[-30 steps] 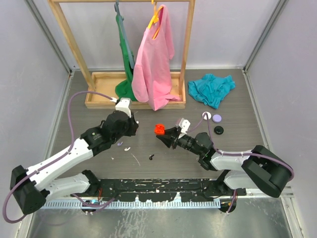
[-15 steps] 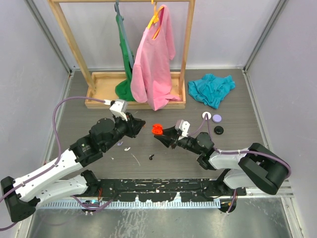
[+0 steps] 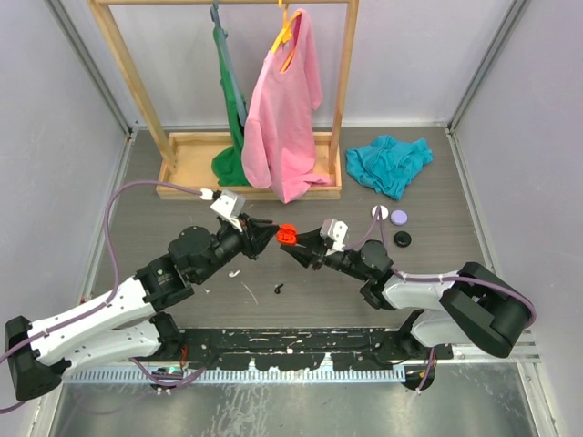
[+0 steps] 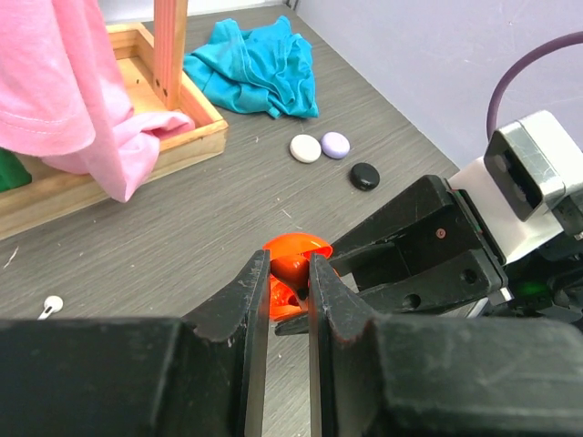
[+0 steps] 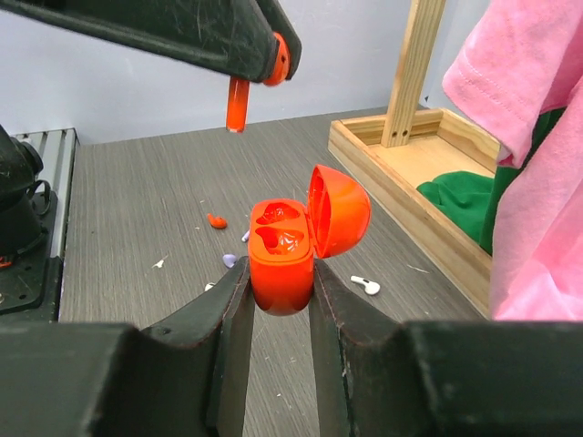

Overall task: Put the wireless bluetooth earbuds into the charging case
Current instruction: Place the earbud in the charging case.

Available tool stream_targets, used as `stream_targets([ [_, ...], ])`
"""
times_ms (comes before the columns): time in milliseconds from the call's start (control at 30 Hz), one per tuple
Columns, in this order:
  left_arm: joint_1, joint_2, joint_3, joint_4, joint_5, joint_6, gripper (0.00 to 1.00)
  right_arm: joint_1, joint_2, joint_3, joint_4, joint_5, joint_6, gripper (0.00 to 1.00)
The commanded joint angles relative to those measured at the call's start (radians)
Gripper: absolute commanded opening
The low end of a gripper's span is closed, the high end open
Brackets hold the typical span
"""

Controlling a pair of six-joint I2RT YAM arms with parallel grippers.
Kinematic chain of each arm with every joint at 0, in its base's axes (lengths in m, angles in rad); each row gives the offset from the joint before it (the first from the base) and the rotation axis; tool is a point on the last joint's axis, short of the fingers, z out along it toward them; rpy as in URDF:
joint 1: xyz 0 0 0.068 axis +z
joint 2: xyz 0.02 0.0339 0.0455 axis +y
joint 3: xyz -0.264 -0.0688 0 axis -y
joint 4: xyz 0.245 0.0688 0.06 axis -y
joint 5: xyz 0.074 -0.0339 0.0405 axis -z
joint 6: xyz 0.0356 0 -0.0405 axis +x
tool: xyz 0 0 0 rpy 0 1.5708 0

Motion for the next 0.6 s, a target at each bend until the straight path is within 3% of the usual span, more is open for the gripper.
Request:
stream_targets([
  [0,-0.021,0.0,-0.026,0.131,-0.047,0.052,0.15,0.006,-0.02,0.029,0.105,0.016,-0.014,0.06],
  [567,-0.065,0.062,-0.035,0.207,-0.089,0.078,0.14,0.005,-0.028,0.004,0.159,0.022,0.005,0.06],
])
